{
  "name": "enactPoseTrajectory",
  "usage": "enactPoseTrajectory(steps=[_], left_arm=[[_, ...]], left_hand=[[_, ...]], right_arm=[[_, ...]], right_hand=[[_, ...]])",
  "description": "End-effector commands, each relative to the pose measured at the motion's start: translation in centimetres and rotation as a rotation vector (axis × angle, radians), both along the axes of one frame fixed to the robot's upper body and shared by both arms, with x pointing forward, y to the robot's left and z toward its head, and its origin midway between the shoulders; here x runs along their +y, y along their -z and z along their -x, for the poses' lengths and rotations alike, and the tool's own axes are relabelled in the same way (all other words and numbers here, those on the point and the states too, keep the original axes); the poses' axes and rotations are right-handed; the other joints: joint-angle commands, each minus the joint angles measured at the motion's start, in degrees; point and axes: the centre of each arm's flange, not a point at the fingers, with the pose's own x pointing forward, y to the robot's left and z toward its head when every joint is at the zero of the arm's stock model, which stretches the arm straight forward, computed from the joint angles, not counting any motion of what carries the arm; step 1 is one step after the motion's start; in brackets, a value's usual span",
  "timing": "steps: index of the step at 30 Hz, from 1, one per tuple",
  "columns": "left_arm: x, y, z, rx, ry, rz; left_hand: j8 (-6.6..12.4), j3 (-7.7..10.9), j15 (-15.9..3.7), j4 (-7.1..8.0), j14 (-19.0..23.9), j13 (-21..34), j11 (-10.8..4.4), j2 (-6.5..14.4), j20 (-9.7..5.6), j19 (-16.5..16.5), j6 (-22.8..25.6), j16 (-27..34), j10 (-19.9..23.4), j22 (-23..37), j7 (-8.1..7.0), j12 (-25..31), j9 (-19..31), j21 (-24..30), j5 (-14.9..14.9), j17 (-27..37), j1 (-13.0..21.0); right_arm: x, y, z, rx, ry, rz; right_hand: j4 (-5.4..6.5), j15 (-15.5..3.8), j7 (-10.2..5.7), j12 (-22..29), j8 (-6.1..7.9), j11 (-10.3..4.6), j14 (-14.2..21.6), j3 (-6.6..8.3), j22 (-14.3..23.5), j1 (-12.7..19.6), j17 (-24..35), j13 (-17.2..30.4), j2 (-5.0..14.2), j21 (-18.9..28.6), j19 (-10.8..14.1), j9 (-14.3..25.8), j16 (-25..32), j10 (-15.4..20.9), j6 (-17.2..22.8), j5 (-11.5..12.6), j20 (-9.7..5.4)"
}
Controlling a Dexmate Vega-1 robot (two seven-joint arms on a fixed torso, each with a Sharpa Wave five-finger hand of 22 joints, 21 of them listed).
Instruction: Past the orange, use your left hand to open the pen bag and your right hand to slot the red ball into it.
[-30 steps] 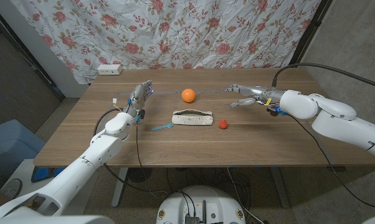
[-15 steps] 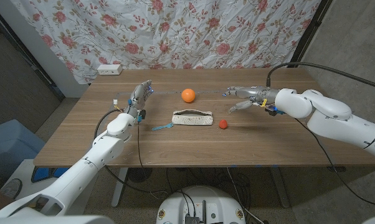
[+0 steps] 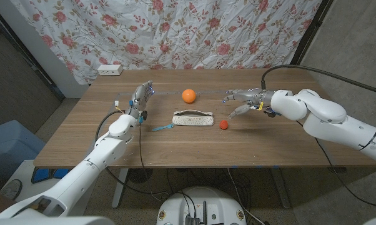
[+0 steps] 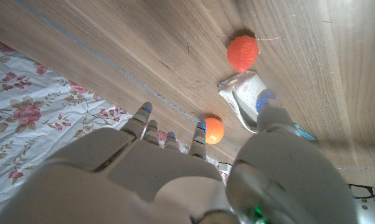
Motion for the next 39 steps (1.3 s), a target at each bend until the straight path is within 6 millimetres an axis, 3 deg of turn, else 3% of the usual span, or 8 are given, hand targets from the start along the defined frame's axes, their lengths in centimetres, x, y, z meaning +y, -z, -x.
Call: enactPoseTrajectory(steps=[1, 14, 39], left_arm=[[-0.3, 0.2, -0.1, 0.001, -0.004, 0.004], [-0.7, 0.3, -0.5, 0.005, -0.003, 0.006], [-0.6, 1.4, -0.5, 0.013, -0.001, 0.029]], left_hand=[[0.0, 0.49, -0.01, -0.1, 0.3, 0.2, -0.12, 3.3, -0.07, 0.7, 0.7, 0.1, 0.6, 0.1, 0.03, 0.2, 0.3, 0.4, 0.1, 0.2, -0.6], [-0.04, 0.68, -0.03, -0.06, 0.5, 0.2, -0.15, 3.3, 0.01, 0.8, 0.8, 0.1, 0.7, 0.1, 0.05, 0.1, 0.3, 0.4, 0.1, 0.2, -0.8], [-0.09, 1.03, 0.04, -0.11, 0.5, 0.2, -0.17, 3.3, 0.04, 0.9, 0.9, 0.0, 0.8, 0.1, 0.03, 0.1, 0.3, 0.3, 0.1, 0.2, -1.1]], right_arm=[[0.2, 1.4, -0.5, 0.054, 0.061, 0.105], [0.8, 2.4, -1.3, 0.08, 0.08, 0.13], [1.2, 4.4, -2.9, 0.104, 0.116, 0.144]], right_hand=[[0.02, 0.49, -0.49, 0.5, 0.48, -0.06, 0.1, 0.38, 0.2, 0.3, 0.0, 0.3, -0.26, 0.4, 0.4, 0.3, 0.2, -1.0, 0.6, 0.2, 0.35], [0.36, 0.28, -0.76, 0.7, 1.52, -0.23, 0.4, 0.07, 0.2, 0.7, 0.0, 0.3, -1.44, 0.6, 1.1, 0.6, 0.5, -0.9, 2.1, -0.2, 0.17], [0.78, -0.06, -1.07, 0.9, 2.32, -0.37, 0.9, 0.51, 0.2, 2.1, 0.1, 0.3, -0.98, 0.8, 2.0, 1.1, 0.8, -0.3, 2.5, -0.3, -0.08]])
